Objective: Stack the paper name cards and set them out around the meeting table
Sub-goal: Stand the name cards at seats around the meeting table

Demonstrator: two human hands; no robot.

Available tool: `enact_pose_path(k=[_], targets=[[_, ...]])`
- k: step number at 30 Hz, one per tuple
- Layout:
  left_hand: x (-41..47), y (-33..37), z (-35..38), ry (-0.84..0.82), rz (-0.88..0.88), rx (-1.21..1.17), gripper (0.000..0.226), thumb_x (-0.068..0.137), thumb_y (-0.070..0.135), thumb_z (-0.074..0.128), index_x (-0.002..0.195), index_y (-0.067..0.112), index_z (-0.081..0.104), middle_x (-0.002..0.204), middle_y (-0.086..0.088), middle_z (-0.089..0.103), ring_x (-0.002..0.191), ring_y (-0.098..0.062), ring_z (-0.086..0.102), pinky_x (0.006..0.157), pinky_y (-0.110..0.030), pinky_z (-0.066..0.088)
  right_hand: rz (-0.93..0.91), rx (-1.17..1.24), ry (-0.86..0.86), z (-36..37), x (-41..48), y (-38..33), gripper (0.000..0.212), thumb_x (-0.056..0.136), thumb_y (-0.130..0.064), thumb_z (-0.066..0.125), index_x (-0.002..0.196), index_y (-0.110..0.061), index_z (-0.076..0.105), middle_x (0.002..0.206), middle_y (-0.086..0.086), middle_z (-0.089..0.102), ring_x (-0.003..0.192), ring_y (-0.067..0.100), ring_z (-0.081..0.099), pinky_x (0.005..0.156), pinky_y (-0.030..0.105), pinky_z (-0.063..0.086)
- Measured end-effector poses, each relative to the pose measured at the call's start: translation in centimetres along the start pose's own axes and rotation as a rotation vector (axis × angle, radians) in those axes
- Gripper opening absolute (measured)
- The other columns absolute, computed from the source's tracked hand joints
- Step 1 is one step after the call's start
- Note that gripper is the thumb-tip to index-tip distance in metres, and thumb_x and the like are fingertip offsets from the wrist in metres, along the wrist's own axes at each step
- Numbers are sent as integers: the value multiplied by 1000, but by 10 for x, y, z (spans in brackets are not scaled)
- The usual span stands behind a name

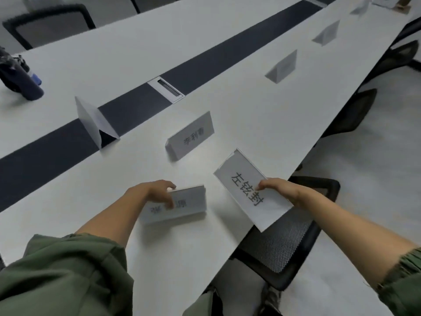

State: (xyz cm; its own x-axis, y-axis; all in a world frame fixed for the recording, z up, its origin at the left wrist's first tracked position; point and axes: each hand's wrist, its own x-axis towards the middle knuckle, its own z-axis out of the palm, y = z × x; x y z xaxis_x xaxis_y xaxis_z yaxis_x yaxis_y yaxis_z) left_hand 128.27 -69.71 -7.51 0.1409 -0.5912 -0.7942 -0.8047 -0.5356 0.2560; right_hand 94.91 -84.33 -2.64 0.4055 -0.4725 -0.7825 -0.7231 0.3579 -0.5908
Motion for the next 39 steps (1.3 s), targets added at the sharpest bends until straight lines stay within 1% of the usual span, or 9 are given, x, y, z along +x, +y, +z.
enact_pose_path(k=[8,11,16,19,23,30,33,35,39], targets=[[9,4,-4,-29,-45,-104,84,76,11,75,148,26,34,145,-10,42,124,-30,49,102,-38,43,34,121,-21,-10,-5,36,41,80,-37,66,110,-9,68,101,13,75,81,27,70,72,33,55],[-5,17,-8,10,-49,-117,83,73,11,75,145,27,39,142,-11,43,119,-29,50,100,-39,44,15,129,-14,-17,-14,44,34,88,-34,60,111,-10,68,101,13,75,82,27,70,74,33,55],[-45,68,-24,69,-5,-270,70,71,10,73,133,29,49,122,-10,58,95,-29,64,74,-36,55,-30,171,7,-43,-35,55,34,87,-32,62,111,-8,69,103,14,75,89,32,70,85,39,54],[-74,118,-27,119,66,-363,56,67,17,74,118,30,55,115,-12,62,93,-33,67,79,-45,59,-70,175,26,-68,-59,66,33,85,-32,65,109,-10,69,100,12,76,89,30,71,86,40,55],[-104,198,-8,193,171,-471,52,57,27,72,107,29,58,105,-14,68,89,-33,69,77,-43,59,-136,190,85,-114,-102,95,26,88,-29,62,106,-11,68,90,9,76,78,27,72,67,32,56],[-112,371,52,194,315,-496,53,60,32,67,110,15,59,102,-16,69,85,-31,69,72,-36,57,-191,263,236,-225,-183,191,58,61,-36,70,113,-10,65,102,16,74,82,30,71,66,33,55],[-100,444,73,124,352,-426,49,62,35,66,106,14,59,101,-14,69,83,-29,69,68,-34,56,-182,320,316,-274,-209,240,67,53,-34,74,114,-9,64,105,20,72,84,34,70,75,41,54],[-90,500,81,92,386,-372,40,66,34,67,101,14,60,96,-12,69,79,-26,69,65,-32,55,-181,369,389,-313,-222,274,64,56,-32,74,115,-8,65,102,19,73,85,36,70,79,45,54],[-61,584,89,62,435,-274,8,87,20,63,92,15,61,92,-10,70,78,-26,68,72,-34,55,-148,473,508,-372,-228,323,40,78,-19,67,114,-3,64,94,18,74,75,31,69,71,36,54]])
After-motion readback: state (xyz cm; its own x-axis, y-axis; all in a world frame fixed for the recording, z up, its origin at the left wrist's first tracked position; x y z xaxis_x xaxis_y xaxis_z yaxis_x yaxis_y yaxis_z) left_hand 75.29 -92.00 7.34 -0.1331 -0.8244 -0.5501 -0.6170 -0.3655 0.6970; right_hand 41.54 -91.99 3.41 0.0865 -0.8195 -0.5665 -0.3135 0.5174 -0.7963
